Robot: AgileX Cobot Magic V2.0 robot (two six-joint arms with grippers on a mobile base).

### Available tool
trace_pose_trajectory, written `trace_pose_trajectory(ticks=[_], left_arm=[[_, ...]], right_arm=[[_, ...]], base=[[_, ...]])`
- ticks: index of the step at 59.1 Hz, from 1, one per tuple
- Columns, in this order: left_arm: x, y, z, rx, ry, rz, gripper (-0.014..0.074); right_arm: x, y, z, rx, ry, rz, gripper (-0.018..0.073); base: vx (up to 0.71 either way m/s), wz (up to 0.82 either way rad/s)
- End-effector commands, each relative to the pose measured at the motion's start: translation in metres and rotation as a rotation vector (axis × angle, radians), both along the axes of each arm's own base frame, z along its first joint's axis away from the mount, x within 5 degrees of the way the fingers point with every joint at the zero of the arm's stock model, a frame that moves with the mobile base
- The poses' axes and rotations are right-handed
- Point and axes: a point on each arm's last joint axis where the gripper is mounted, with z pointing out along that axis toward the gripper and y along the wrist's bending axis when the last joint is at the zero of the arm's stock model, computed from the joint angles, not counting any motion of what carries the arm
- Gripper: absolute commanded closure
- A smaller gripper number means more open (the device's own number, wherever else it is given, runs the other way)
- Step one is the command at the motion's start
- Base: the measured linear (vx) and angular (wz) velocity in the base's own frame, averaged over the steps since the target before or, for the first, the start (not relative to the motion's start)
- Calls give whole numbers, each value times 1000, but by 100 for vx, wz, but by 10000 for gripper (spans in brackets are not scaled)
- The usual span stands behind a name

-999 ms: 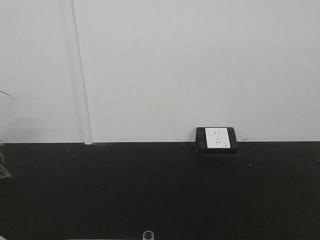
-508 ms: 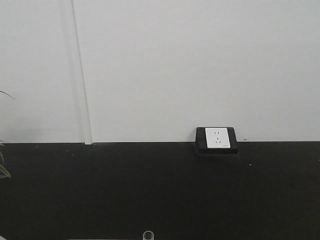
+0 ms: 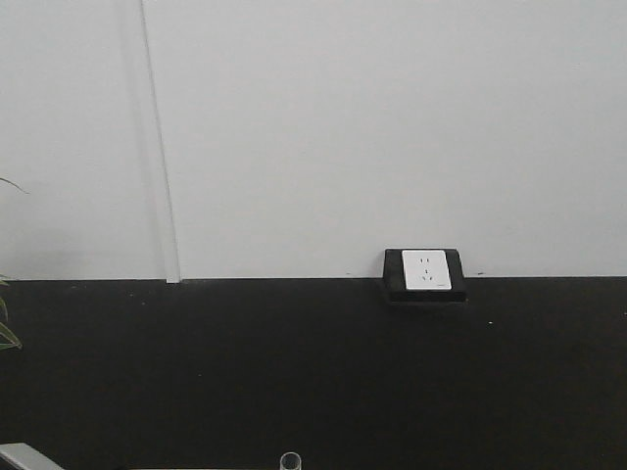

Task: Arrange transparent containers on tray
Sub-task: 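Lift the clear tube up out of the rack with the left gripper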

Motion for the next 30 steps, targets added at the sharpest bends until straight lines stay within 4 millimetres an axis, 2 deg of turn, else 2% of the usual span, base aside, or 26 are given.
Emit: trace_pose_trajectory(ticks=[1, 19, 30], left_arm=[[6, -4, 14, -55, -101, -6, 142], [7, -5, 20, -96, -173, -14, 145], [7, -5, 19, -91, -163, -13, 183]], right_arm=[[3, 1, 17, -16, -101, 13, 36], [3, 1, 17, -16, -101, 13, 36], [3, 1, 17, -16, -101, 13, 36]], base=[[0, 0], [0, 0], [0, 0]])
